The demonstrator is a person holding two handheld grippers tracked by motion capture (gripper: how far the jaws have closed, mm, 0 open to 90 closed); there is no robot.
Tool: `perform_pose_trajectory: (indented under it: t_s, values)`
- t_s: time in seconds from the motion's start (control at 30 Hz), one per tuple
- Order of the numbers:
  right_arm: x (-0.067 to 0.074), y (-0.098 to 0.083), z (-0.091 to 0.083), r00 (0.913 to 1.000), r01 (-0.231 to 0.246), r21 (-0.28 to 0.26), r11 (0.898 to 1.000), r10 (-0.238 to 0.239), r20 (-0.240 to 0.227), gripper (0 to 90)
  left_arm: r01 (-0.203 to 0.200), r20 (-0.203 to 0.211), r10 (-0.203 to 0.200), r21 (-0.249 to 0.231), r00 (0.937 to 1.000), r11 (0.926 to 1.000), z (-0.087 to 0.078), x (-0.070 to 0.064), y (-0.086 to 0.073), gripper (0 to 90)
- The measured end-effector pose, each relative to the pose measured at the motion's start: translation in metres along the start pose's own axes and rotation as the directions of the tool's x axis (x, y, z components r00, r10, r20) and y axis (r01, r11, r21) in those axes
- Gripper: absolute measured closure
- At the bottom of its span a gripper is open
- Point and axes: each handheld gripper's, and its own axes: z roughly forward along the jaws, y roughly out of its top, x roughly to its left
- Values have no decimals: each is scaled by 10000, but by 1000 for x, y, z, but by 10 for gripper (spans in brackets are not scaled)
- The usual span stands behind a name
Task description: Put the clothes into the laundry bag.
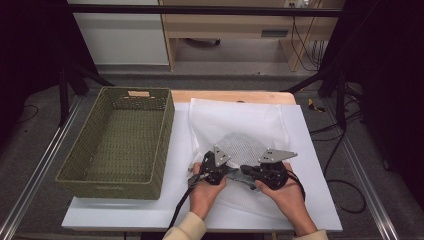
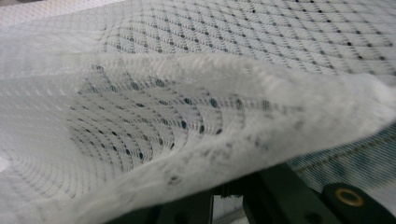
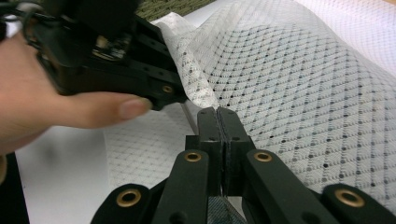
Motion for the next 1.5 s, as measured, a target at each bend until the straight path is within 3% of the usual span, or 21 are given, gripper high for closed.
perform_pose_trajectory:
  t_s: [0.13, 0.3, 0.57, 0.73, 0.9, 1.03, 1.1, 1.17, 1.33, 1.5]
  values:
    - [1, -1, -4, 9998, 148, 72, 9999, -149, 160, 896, -70, 247, 71, -8, 9997, 10000, -12, -5, -2, 900]
    - [1, -2, -12, 9992, 243, 10, 9997, -243, 316, 896, -299, 736, 308, -127, 9968, 9995, -26, -23, -7, 900]
    - [-2, -3, -16, 9988, 257, 26, 9997, -258, 422, 896, -641, 1717, 695, -371, 9827, 9973, -42, -55, -7, 900]
    - [-6, -4, -16, 9988, 235, 82, 9997, -238, 417, 896, -813, 2207, 884, -412, 9713, 9958, -39, -73, -6, 900]
    - [-12, -7, -19, 9989, 132, 142, 9998, -138, 449, 896, -553, 2735, 642, -399, 9597, 9977, -29, -86, -6, 900]
    - [-14, -8, -19, 9990, 124, 171, 9998, -131, 422, 896, -584, 2866, 639, -277, 9559, 9979, -19, -93, -6, 900]
    - [-15, -9, -19, 9991, 98, 183, 9998, -105, 408, 896, -675, 2746, 707, -210, 9590, 9975, -13, -95, -5, 900]
    - [-16, -10, -20, 9991, 28, 201, 9998, -37, 434, 896, -820, 2449, 816, -84, 9661, 9966, -5, -93, -5, 900]
    - [-17, -11, -20, 9990, -67, 223, 9997, 57, 435, 896, -426, 1926, 371, 244, 9806, 9988, 10, -78, -2, 900]
    - [-15, -11, -17, 9991, 27, 352, 9994, -42, 412, 896, -86, 1709, 9, 444, 9853, 9990, 22, -64, -3, 900]
